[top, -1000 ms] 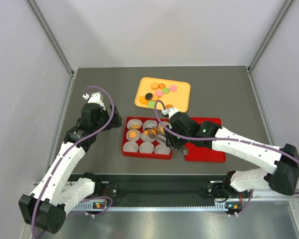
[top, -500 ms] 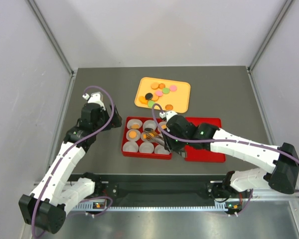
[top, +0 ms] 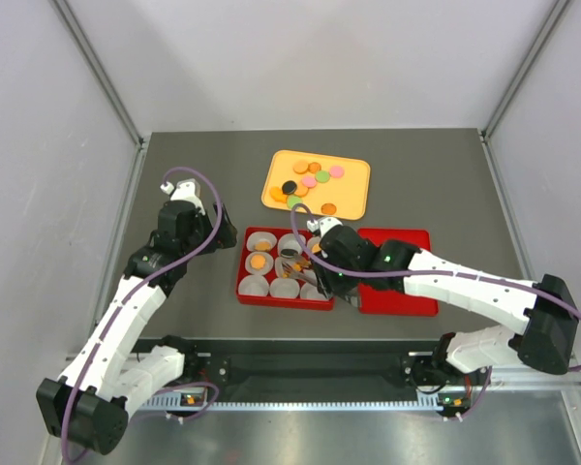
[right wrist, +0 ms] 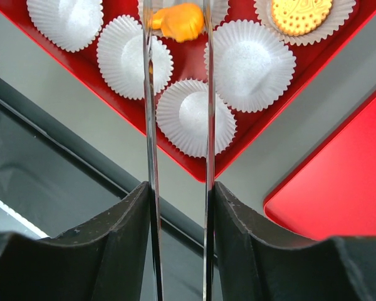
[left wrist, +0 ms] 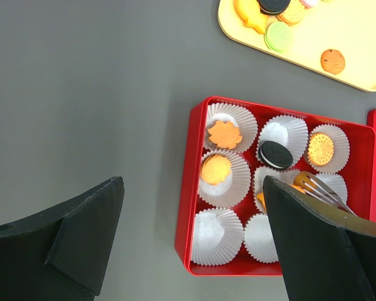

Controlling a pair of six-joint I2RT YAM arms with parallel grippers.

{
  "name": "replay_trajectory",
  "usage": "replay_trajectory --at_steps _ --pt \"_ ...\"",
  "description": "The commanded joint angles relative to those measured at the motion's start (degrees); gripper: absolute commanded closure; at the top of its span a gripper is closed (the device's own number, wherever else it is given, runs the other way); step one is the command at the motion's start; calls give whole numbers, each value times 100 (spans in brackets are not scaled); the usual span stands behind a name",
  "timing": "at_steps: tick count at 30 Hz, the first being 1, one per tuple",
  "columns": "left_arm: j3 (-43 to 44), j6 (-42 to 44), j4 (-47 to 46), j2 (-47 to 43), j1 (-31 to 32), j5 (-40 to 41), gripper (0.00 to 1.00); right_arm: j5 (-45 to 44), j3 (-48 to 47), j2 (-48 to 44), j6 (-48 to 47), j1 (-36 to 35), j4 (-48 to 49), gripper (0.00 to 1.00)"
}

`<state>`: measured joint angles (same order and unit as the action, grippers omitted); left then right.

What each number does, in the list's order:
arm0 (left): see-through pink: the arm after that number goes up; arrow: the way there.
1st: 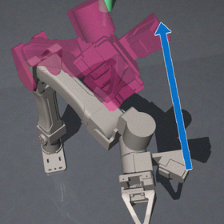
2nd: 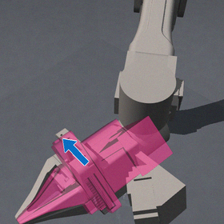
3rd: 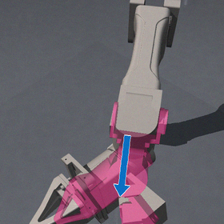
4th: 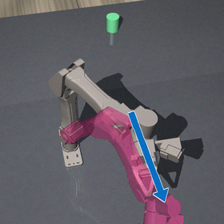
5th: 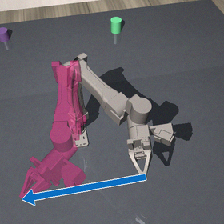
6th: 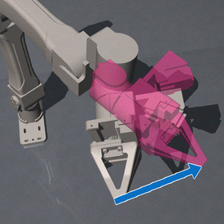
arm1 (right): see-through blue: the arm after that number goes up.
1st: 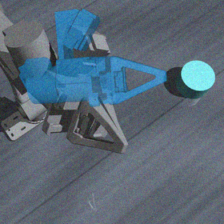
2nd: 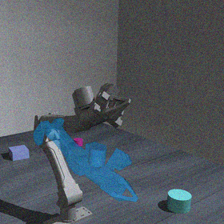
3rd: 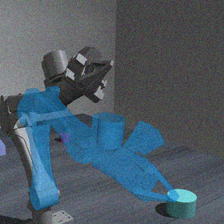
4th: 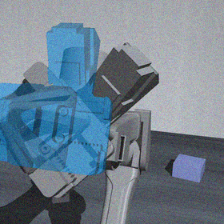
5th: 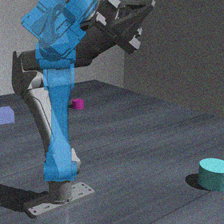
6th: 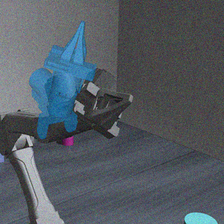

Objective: Pack the cookies

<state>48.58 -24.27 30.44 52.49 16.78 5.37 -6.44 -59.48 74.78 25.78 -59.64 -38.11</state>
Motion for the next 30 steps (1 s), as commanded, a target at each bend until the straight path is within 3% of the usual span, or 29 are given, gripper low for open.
replay_trajectory --at_steps 1,19,24,30 --pt "-50 45 -249 -107 -43 -27 3 -112 -90 -25 67 -118 348 58" --pt "-50 37 -249 -90 -34 -36 3 -631 -836 -280 -301 127 -197 56" --pt "-41 37 -257 -63 -43 -44 3 -631 -1434 -44 -714 1137 -162 55" --pt "-41 37 -266 -54 -43 -36 3 -201 -2180 1019 -1101 2429 215 56"
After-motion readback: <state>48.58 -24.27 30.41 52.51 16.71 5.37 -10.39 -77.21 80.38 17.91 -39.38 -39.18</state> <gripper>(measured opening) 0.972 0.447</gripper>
